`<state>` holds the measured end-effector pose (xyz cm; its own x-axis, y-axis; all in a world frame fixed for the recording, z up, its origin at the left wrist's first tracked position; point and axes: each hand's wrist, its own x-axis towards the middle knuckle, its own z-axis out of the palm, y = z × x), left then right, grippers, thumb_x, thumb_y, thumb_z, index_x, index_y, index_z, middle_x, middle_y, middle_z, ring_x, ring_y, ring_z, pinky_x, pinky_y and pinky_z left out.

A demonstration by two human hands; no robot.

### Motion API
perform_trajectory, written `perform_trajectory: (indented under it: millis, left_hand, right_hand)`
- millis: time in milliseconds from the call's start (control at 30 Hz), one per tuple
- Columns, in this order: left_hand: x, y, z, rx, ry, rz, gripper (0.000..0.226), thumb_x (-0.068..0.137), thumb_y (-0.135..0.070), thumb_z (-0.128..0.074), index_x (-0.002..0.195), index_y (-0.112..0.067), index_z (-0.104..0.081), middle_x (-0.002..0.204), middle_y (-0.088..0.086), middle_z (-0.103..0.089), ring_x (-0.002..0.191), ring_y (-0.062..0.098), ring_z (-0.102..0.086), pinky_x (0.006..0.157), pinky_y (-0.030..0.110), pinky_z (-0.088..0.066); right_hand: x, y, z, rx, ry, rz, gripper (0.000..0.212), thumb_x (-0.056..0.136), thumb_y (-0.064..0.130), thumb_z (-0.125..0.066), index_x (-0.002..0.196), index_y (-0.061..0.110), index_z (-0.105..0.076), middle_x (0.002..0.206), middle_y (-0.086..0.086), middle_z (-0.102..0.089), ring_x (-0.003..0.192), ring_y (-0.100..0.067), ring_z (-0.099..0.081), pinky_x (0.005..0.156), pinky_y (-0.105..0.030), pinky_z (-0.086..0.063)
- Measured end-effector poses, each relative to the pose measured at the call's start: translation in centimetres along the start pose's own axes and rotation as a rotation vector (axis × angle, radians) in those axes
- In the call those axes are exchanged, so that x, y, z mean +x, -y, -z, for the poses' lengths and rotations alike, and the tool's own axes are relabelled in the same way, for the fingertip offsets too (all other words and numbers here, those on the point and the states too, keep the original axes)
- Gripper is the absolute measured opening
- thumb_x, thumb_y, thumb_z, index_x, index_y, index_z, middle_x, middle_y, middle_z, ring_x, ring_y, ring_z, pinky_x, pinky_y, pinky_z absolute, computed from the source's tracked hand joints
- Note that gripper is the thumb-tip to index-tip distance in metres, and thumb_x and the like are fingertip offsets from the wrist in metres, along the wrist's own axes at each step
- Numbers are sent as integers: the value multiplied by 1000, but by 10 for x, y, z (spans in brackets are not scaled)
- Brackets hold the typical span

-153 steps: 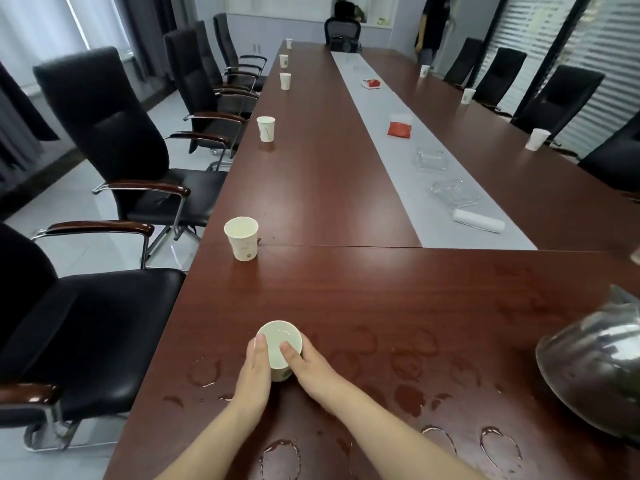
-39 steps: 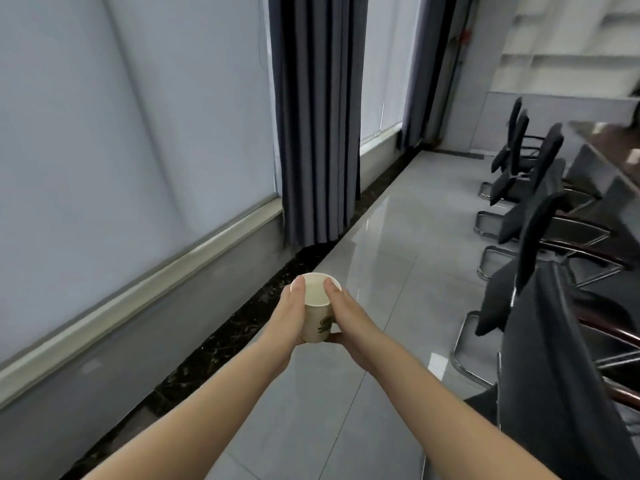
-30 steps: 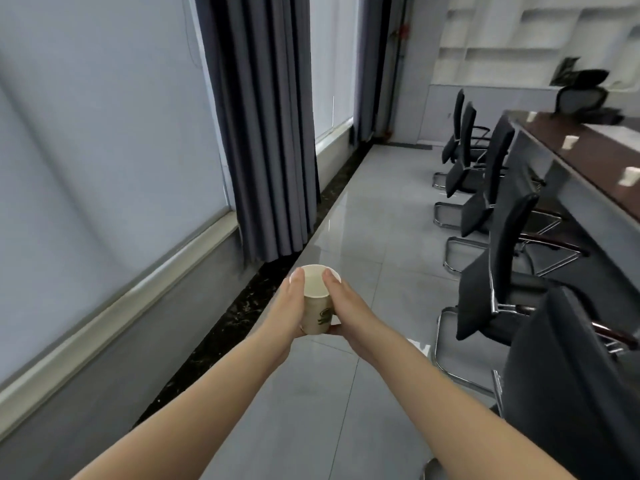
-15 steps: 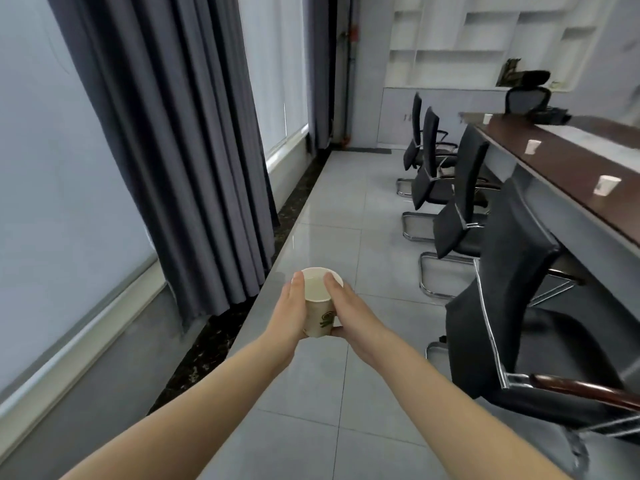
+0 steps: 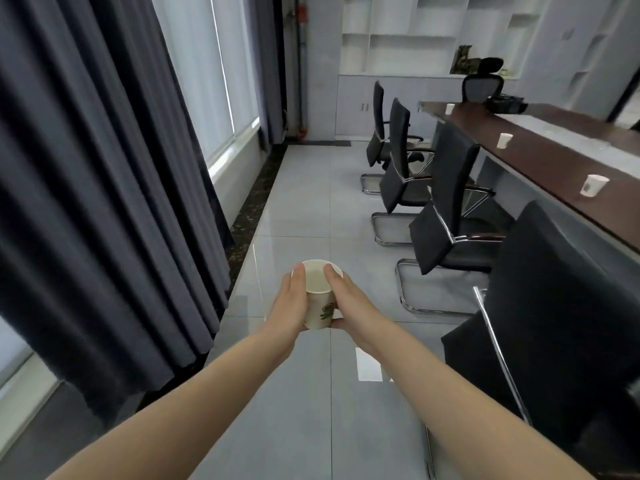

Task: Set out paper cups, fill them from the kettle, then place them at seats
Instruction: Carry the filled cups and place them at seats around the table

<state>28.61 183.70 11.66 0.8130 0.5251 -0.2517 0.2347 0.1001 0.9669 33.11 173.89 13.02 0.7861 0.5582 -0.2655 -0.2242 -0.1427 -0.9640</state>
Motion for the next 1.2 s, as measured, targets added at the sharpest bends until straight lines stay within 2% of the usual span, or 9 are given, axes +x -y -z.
perform_trajectory:
  millis: [167,333,433,567,733,933,1000,1100,1200]
  left_hand:
    - [114,-35,-9,9,46,11,46,99,-53,-25,130,-26,-47,119,3,-58,105,18,-58,90,46,-53]
    - [215,-77,-28,18,72,26,45,100,-50,-25,132,-25,-44,121,2,-55,108,21,-56,89,48,-53]
    - [273,-94,-43,8,97,17,45,100,-50,-25,133,-26,-44,119,0,-55,106,19,-56,89,47,-53]
    - [355,-113,-68,13,114,28,44,100,-51,-25,133,-27,-43,122,2,-54,108,21,-55,87,46,-54]
    - [465,-138,-103,17,69,11,44,100,-51,-26,132,-27,-44,122,3,-54,109,21,-55,89,48,-53]
    - [591,-181,-141,-24,11,-11,40,100,-49,-26,127,-28,-45,113,1,-54,105,19,-54,92,48,-52]
    - [625,-194,-151,-24,-2,-1,38,100,-50,-27,124,-28,-45,111,1,-55,103,19,-55,92,48,-52]
    - [679,-211,-162,-57,-14,15,32,100,-49,-28,117,-28,-46,98,-5,-55,91,12,-55,86,43,-54]
    - [737,-223,-173,-56,-8,22,33,100,-49,-28,117,-28,-45,101,-3,-55,91,14,-54,84,42,-55]
  right_hand:
    - [107,33,12,24,-54,-11,38,100,46,-35,132,27,-43,127,0,-57,114,-16,-55,94,-42,-51]
    - [201,73,36,55,-81,-7,27,102,43,-33,123,30,-44,117,3,-56,100,-9,-55,81,-32,-51]
    - [259,93,54,47,-95,-10,33,102,43,-33,128,27,-43,122,1,-55,110,-16,-53,86,-36,-51]
    - [340,110,85,31,-83,3,28,101,44,-33,122,29,-43,117,3,-55,109,-16,-53,86,-36,-51]
    - [453,134,127,25,-56,22,35,101,45,-33,130,27,-44,127,-1,-55,117,-19,-54,95,-44,-51]
    - [584,179,170,1,-46,12,39,101,46,-32,134,27,-42,129,-2,-53,116,-20,-53,94,-41,-51]
    - [621,190,181,2,-40,6,34,101,46,-32,128,29,-42,125,-1,-53,113,-19,-52,95,-43,-50]
    - [675,207,196,12,-33,0,31,101,46,-32,126,31,-41,117,2,-53,107,-17,-53,96,-44,-50]
    - [734,219,210,23,-26,-16,33,101,47,-32,127,30,-41,113,4,-55,104,-15,-55,95,-44,-51]
